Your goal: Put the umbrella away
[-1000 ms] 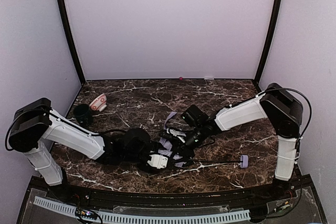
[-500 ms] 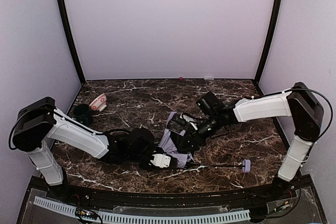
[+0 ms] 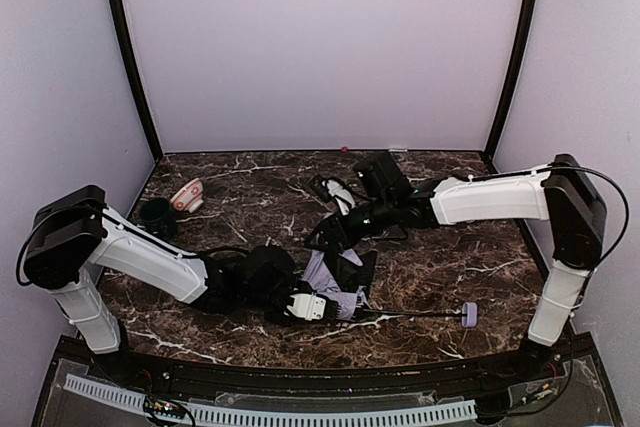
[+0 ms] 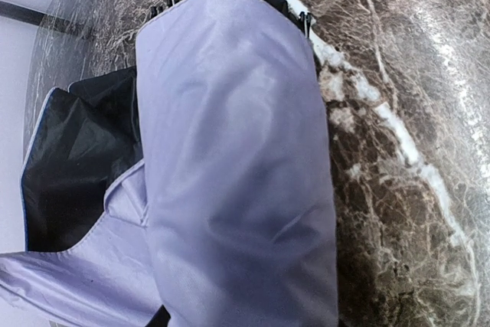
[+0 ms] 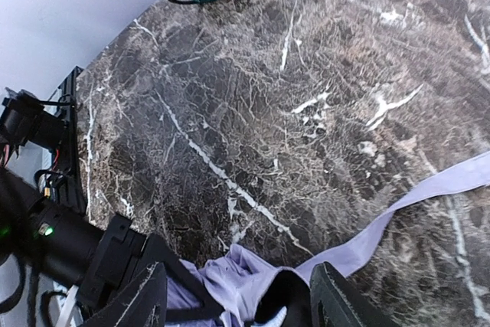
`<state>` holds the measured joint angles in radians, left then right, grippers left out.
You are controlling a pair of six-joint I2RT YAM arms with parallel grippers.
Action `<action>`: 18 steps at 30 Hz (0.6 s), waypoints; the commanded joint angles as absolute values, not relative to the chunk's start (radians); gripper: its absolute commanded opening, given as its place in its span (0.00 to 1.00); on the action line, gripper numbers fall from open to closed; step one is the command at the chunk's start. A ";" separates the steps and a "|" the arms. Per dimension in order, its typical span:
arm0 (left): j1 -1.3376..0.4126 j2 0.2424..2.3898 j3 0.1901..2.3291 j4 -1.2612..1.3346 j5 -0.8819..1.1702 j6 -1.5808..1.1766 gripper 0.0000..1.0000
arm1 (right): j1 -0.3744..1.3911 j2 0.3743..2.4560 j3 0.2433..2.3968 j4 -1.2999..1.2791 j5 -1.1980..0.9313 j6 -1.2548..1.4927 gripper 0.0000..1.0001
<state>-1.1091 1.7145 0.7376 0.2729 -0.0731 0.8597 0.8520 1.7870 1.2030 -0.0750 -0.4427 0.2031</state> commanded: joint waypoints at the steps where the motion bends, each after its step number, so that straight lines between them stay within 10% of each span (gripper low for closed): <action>1: -1.111 1.736 0.707 0.113 -0.088 0.835 0.31 | 0.880 1.852 1.263 -0.078 -0.395 0.227 0.59; 8: -1.112 1.732 0.693 0.119 -0.091 0.812 0.32 | 0.881 1.823 1.212 -0.135 -0.435 0.217 0.00; 18: -1.112 1.703 0.664 0.170 -0.064 0.748 0.31 | 0.848 1.648 0.878 -0.082 -0.415 0.291 0.00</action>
